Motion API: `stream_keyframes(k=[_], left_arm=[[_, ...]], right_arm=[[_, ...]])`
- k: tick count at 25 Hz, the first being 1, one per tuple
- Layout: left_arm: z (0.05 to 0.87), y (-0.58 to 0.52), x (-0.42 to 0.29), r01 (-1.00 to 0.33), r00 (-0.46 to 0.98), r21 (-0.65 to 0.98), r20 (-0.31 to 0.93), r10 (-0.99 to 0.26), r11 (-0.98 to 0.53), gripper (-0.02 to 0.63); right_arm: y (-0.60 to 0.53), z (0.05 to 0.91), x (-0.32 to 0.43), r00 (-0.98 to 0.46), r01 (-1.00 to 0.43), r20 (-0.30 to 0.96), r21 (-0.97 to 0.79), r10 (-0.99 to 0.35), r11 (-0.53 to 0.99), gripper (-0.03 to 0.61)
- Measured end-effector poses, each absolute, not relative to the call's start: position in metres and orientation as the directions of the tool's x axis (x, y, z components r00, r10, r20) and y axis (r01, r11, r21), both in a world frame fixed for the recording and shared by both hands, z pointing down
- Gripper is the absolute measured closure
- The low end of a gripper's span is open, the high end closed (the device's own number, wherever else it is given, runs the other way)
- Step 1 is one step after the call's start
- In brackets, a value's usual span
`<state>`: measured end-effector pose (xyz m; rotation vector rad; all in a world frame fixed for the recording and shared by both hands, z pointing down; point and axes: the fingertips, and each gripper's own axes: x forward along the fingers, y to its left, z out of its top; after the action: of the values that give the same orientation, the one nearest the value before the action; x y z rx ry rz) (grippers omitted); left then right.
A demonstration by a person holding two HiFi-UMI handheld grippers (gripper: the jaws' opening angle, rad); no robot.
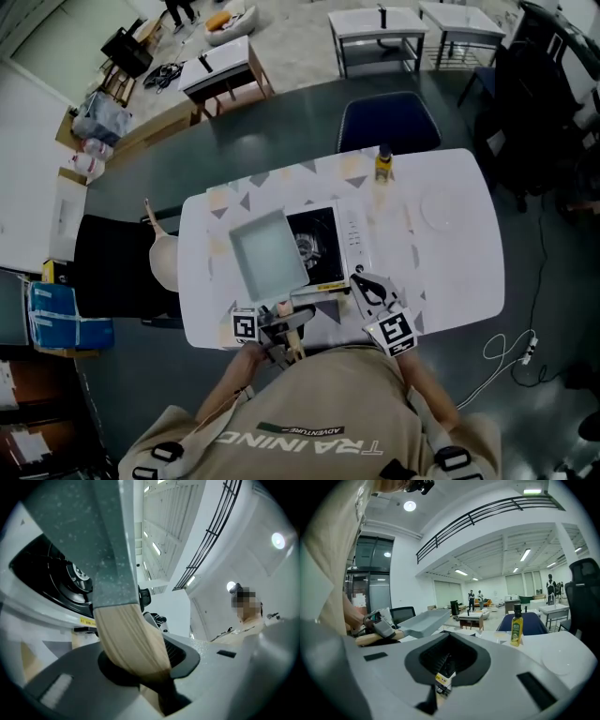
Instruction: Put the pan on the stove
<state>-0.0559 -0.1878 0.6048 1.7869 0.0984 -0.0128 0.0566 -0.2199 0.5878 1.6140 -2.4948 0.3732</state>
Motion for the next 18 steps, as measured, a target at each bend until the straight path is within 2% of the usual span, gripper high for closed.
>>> stream_keyframes(k=[6,10,18], left_arm=[[0.616,-0.202,-0.044,0.101,0.983,0.976,-0.067,0.172,-0.194,0.505],[0.621,-0.208,-0.039,0.124,0.974,0.98,-0.09,0.21,-0.153,0.503],[0.634,-0.201,-0.026,0.134,0.951,0.978,-0.081,0.298,-0.162,0.5]], right_arm=[[-0.204,0.582,0.054,-0.325,-0.946,0.285,-0.113,-0.902,0.305,0.575],[-0.196,0.582,0.053,-0.278,-0.961,0.304,-0.093,-0.911,0.262,0.575],[-0.193,0.588,0.066,-0.229,-0.973,0.336,-0.102,-0.914,0.206,0.575]])
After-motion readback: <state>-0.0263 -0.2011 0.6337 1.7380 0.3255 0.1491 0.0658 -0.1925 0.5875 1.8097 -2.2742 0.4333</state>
